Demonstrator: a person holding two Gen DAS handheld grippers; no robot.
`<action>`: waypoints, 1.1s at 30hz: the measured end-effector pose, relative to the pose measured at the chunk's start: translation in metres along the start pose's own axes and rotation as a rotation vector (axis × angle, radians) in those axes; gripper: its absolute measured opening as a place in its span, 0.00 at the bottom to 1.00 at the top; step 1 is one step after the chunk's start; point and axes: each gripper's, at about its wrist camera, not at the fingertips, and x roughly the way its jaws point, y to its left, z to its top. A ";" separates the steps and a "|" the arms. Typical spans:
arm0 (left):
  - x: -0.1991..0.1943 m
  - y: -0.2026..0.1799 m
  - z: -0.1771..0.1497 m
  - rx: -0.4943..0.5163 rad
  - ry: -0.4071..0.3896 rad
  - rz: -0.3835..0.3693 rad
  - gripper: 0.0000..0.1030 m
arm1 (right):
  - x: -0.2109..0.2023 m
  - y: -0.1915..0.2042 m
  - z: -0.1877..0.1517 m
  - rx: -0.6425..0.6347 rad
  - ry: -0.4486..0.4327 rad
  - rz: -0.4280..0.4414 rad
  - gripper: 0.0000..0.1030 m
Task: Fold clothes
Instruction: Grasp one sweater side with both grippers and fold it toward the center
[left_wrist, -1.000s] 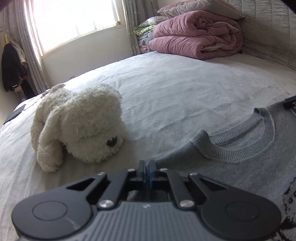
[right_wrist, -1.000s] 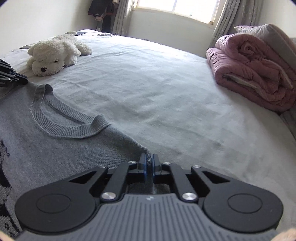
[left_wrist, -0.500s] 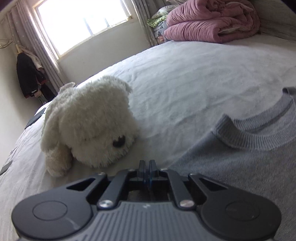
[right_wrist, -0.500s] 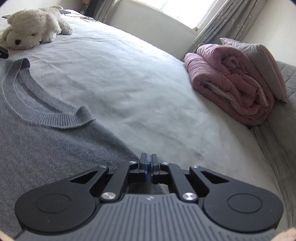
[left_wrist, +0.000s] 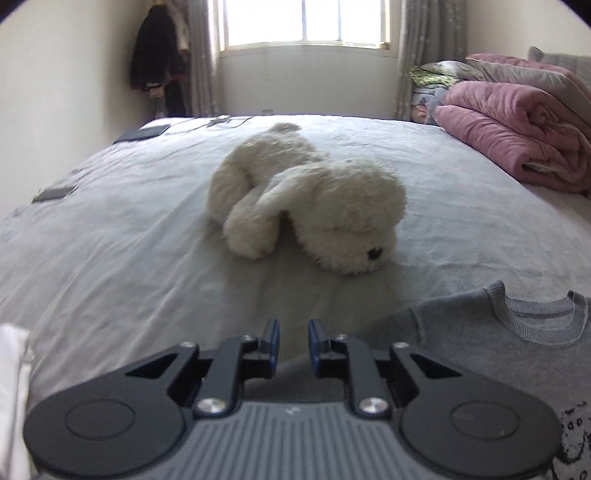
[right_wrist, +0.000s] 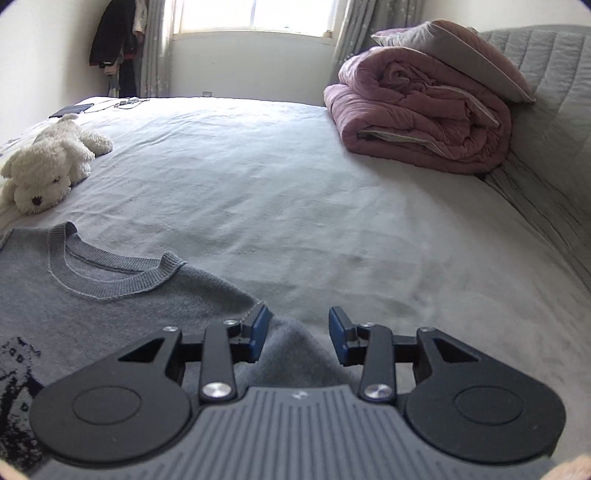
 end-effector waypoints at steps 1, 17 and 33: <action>-0.008 0.011 -0.007 -0.048 0.020 0.002 0.17 | -0.007 -0.003 -0.003 0.052 0.016 0.008 0.39; -0.040 0.029 -0.085 -0.470 0.205 -0.058 0.36 | -0.089 -0.068 -0.116 0.898 0.234 0.051 0.40; -0.050 0.057 -0.086 -0.564 0.153 -0.108 0.04 | -0.082 -0.054 -0.112 0.994 0.152 0.052 0.04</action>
